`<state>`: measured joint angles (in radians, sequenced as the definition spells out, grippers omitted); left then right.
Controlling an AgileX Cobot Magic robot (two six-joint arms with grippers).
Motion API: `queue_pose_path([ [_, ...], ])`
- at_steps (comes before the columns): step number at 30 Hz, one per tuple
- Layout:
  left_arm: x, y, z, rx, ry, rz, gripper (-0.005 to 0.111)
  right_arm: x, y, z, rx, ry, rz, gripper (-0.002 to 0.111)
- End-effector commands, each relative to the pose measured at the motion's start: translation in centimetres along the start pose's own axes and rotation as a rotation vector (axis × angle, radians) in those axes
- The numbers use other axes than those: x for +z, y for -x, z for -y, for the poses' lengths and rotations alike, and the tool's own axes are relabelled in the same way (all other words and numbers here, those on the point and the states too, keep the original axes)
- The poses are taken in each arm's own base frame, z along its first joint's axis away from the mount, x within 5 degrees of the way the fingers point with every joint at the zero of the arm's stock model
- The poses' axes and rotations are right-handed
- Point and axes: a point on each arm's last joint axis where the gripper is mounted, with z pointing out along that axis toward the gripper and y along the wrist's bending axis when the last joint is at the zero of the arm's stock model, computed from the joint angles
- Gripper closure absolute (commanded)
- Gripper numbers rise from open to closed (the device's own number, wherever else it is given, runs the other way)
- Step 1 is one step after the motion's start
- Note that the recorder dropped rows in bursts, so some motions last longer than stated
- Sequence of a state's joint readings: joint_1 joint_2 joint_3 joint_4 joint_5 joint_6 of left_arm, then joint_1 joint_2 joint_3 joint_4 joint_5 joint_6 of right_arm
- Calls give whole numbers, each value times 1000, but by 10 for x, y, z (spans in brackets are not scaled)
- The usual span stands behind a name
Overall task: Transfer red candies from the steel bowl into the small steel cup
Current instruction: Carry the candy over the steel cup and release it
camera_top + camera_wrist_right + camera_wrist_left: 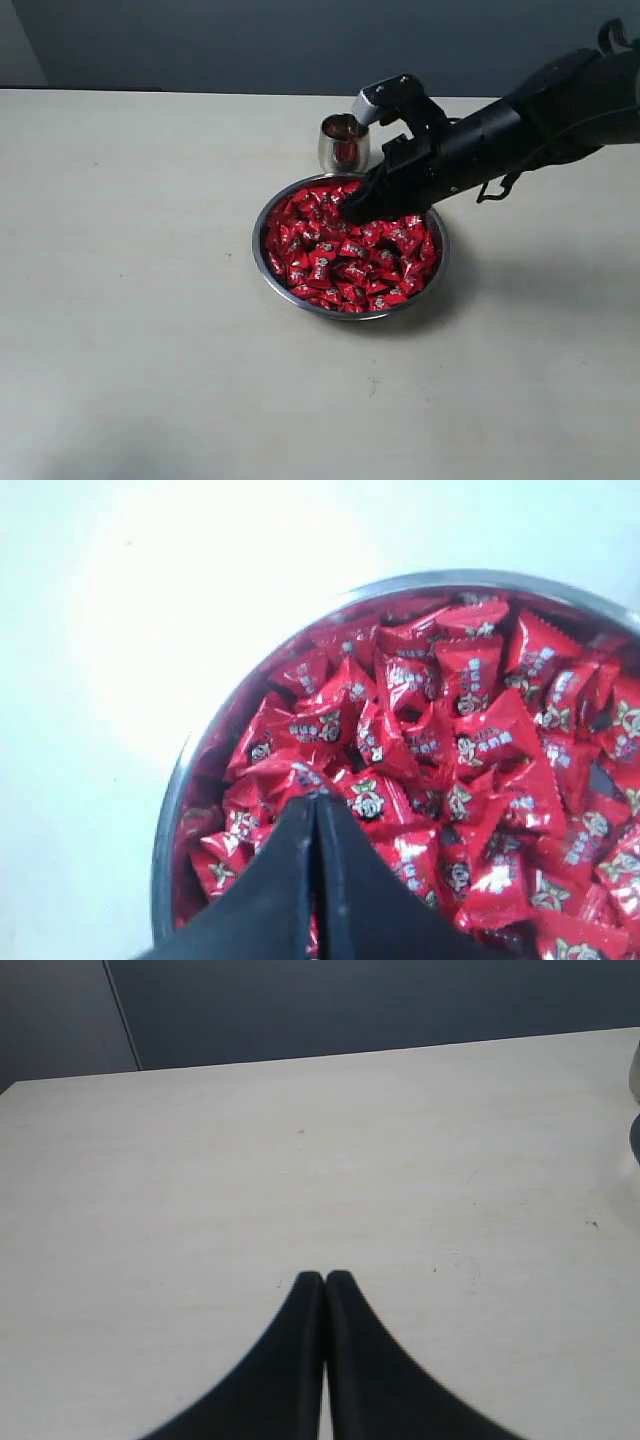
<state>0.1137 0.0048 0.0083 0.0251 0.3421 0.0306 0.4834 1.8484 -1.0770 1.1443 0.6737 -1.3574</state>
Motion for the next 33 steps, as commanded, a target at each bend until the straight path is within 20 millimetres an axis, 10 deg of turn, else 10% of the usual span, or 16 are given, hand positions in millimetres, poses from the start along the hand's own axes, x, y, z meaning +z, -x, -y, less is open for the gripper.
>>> queue_pose_path([
  [1, -1, 3, 0, 2, -4, 19, 106, -5, 7, 1, -35, -13, 29, 109],
  [16, -1, 3, 0, 2, -4, 19, 106, -21, 55, 42, -86, -369, 193, 109],
  [33, -1, 3, 0, 2, -4, 19, 106, 29, 77, 119, -7, -277, 198, 109],
])
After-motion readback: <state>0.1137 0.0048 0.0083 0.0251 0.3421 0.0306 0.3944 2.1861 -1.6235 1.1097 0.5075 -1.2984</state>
